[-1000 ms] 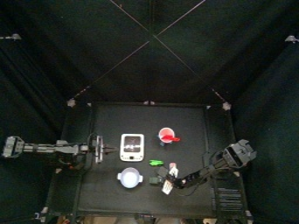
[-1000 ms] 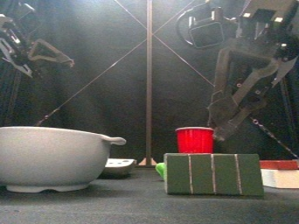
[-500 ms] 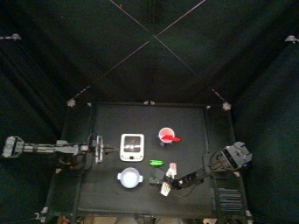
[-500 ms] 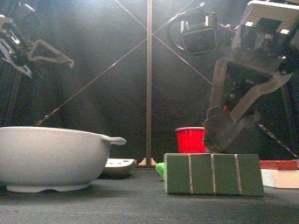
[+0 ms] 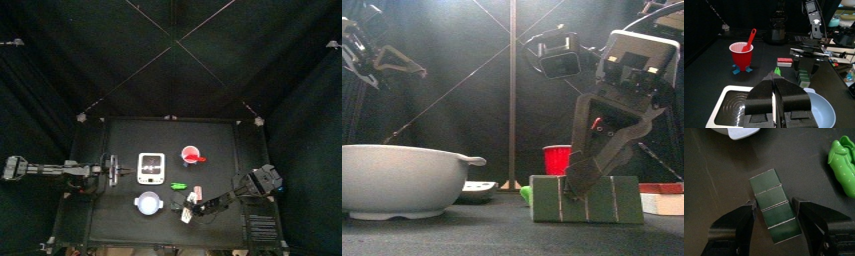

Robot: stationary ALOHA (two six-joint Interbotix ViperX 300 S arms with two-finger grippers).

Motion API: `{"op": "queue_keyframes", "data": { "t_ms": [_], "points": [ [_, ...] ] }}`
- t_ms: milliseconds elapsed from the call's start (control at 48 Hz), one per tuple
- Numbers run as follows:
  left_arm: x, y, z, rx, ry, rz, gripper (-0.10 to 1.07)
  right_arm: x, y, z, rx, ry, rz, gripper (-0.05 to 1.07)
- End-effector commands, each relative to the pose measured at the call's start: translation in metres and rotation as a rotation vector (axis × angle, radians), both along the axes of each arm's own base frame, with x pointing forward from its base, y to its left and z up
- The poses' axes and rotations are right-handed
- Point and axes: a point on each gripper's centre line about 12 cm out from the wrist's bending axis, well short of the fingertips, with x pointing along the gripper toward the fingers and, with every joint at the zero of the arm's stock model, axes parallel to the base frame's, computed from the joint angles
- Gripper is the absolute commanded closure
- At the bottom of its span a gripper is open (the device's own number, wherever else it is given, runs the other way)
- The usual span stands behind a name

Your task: Grab green sushi roll

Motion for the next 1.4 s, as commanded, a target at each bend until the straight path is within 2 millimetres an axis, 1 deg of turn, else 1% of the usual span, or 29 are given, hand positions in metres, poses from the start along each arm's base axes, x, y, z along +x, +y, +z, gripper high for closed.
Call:
{"op": "queue_keyframes", "data": {
  "t_ms": [0, 104, 438, 542, 750, 833, 896, 1021, 1083, 1250, 1375],
  "points": [
    [0.002, 0.001, 0.005, 0.0, -0.018, 0.004, 0.65, 0.007, -0.001, 0.012, 0.012, -0.034, -0.003, 0.13],
    [0.002, 0.001, 0.006, 0.0, -0.02, 0.005, 0.65, 0.007, -0.002, 0.009, 0.011, -0.026, -0.008, 0.14],
    [0.002, 0.001, 0.006, 0.0, -0.02, 0.004, 0.65, 0.007, -0.002, 0.008, 0.008, -0.026, -0.005, 0.16],
    [0.002, 0.001, 0.006, 0.0, -0.02, 0.004, 0.65, 0.007, -0.002, 0.008, 0.007, -0.024, -0.003, 0.19],
    [0.002, 0.001, 0.006, 0.0, -0.02, 0.004, 0.65, 0.007, -0.001, 0.008, 0.007, -0.026, -0.002, 0.33],
    [0.002, 0.001, 0.005, 0.002, -0.018, 0.003, 0.65, 0.009, 0.0, 0.015, 0.01, -0.043, 0.004, 0.36],
    [0.002, 0.001, 0.006, 0.002, -0.02, 0.003, 0.65, 0.011, 0.001, 0.026, 0.012, -0.074, 0.014, 0.38],
    [0.002, 0.001, 0.006, 0.0, -0.02, 0.004, 0.65, 0.012, 0.0, 0.046, 0.021, -0.125, 0.02, 0.38],
    [0.002, 0.001, 0.006, 0.0, -0.02, 0.004, 0.65, 0.012, 0.0, 0.051, 0.023, -0.136, 0.018, 0.38],
    [0.002, 0.001, 0.006, -0.001, -0.02, 0.004, 0.65, 0.014, -0.005, 0.055, 0.025, -0.144, 0.005, 0.38],
    [0.002, 0.001, 0.005, -0.003, -0.019, 0.005, 0.65, 0.019, -0.018, 0.057, 0.028, -0.15, -0.032, 0.38]
  ]
}}
